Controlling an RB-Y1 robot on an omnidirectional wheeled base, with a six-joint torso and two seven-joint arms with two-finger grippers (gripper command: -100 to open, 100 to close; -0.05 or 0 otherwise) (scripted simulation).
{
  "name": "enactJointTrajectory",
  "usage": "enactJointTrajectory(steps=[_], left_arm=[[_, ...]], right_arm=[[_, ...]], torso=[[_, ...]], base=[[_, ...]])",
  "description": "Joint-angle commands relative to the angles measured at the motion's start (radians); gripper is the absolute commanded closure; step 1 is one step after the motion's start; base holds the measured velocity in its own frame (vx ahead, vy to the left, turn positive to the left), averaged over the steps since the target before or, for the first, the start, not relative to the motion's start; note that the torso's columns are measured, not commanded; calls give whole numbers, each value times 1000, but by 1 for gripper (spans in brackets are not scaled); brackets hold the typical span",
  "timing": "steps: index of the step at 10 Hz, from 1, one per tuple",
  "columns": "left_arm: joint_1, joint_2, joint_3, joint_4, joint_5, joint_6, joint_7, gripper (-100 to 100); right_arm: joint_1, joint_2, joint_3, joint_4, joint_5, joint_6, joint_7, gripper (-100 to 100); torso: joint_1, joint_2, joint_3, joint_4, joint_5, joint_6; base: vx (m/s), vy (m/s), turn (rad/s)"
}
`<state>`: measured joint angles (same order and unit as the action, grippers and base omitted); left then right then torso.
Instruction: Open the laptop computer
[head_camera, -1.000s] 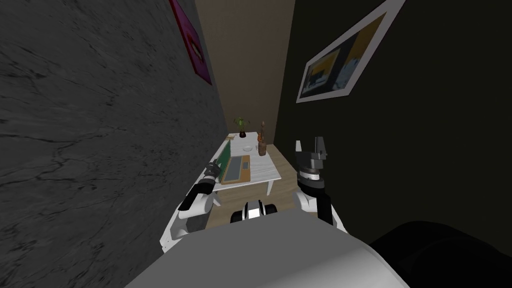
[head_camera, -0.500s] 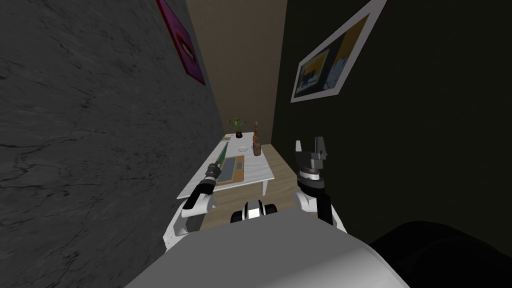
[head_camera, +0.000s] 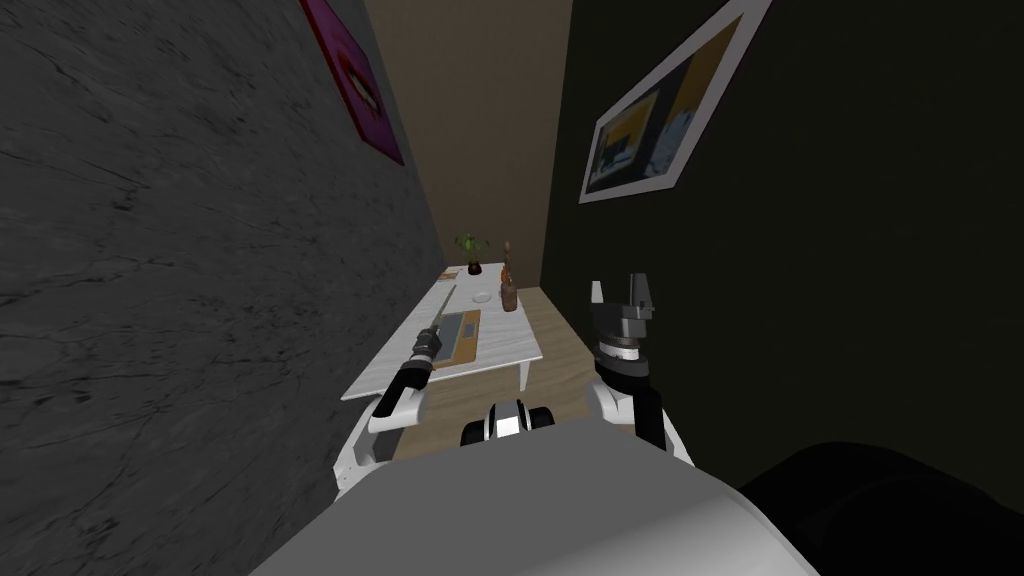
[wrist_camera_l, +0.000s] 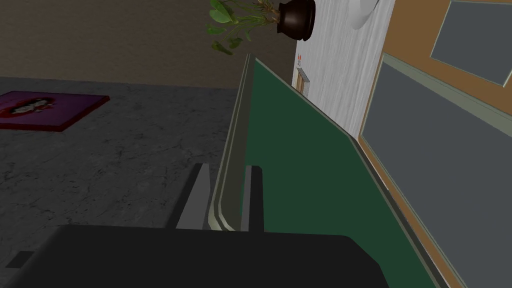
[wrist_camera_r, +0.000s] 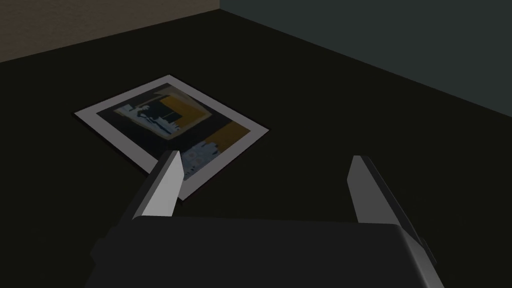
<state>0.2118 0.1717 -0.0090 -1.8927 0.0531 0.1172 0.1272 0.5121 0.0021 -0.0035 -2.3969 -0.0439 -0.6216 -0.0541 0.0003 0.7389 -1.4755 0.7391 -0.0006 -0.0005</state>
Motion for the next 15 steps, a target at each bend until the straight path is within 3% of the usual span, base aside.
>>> enactJointTrajectory(steps=[1,2,5,6,10,11,12,13,14,15], left_arm=[[-25,3,5,76,-43,-70,-43,100],[-25,3,5,93,-43,-71,-43,100],[-55,7,9,197,-101,-162,-102,100],[-55,7,9,213,-101,-167,-102,100],[-85,12,14,334,-159,-262,-160,100],[-77,10,13,309,-150,-244,-149,100],[-72,37,12,319,-171,-239,-171,-100],[-69,55,11,323,-184,-232,-183,-100],[-85,45,7,321,-173,-240,-170,-100],[-93,57,5,293,-176,-212,-172,-100]], right_arm=[[0,0,0,0,0,0,0,0],[0,0,0,0,0,0,0,0],[0,0,0,0,0,0,0,0],[0,0,0,0,0,0,0,0],[0,0,0,0,0,0,0,0],[0,0,0,0,0,0,0,0],[0,0,0,0,0,0,0,0],[0,0,0,0,0,0,0,0],[0,0,0,0,0,0,0,0],[0,0,0,0,0,0,0,0]], torso=[[0,-1,0,0,0,0],[-1,-1,-1,0,0,1],[-1,-3,-2,-2,1,1],[-1,-2,-1,-1,0,1],[-1,-1,0,-1,0,1],[1,-1,0,-1,1,0],[2,-1,-1,-1,1,0],[6,-1,0,-2,2,-1],[13,-4,-2,-4,5,-5],[10,-9,-5,-7,5,-4]], base=[[-20,-86,6],[-14,-61,2],[-15,-76,3],[-4,-73,5],[-7,-76,1],[-2,-30,2],[-23,37,-25],[-34,80,-56],[-21,29,-28],[60,-36,-45]])
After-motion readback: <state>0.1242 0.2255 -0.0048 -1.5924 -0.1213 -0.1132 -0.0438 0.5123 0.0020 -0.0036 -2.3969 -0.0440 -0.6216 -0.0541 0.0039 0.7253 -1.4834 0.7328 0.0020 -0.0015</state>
